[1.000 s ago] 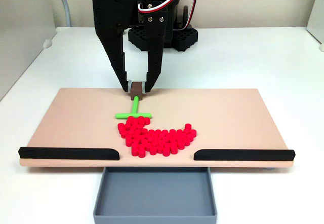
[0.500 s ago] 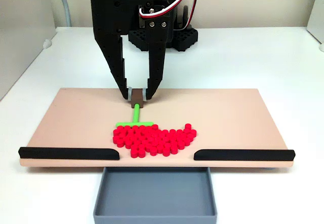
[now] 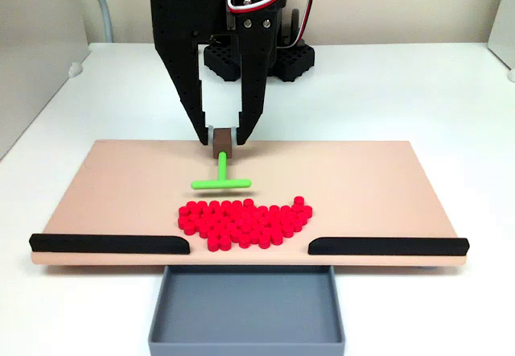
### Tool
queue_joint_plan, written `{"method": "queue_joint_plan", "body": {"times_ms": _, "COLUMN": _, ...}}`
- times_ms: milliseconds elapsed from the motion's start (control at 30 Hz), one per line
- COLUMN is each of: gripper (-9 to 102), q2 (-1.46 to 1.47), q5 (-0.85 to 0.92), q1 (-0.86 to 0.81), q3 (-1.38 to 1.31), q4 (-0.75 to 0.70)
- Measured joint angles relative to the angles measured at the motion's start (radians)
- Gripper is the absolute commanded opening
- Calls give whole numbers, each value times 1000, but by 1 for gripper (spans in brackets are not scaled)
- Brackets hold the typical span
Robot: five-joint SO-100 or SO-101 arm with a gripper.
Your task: Push granules from bottom to the grey container
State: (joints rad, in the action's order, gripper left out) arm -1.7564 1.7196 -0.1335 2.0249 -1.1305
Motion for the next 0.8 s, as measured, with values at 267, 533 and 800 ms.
{"method": "queue_joint_plan", "body": {"times_ms": 267, "gripper": 0, "q2": -181, "q5": 20, "q1": -14, "q3": 0, "q4": -179}}
{"method": "queue_joint_plan", "body": {"times_ms": 533, "gripper": 0, "q2": -374, "q5": -41, "q1": 17, "q3": 80, "q4": -279}}
{"method": "queue_joint_plan", "body": {"times_ms": 800, "gripper": 0, "q2": -410, "q5": -43, "q1": 8, "q3": 100, "q4": -276}}
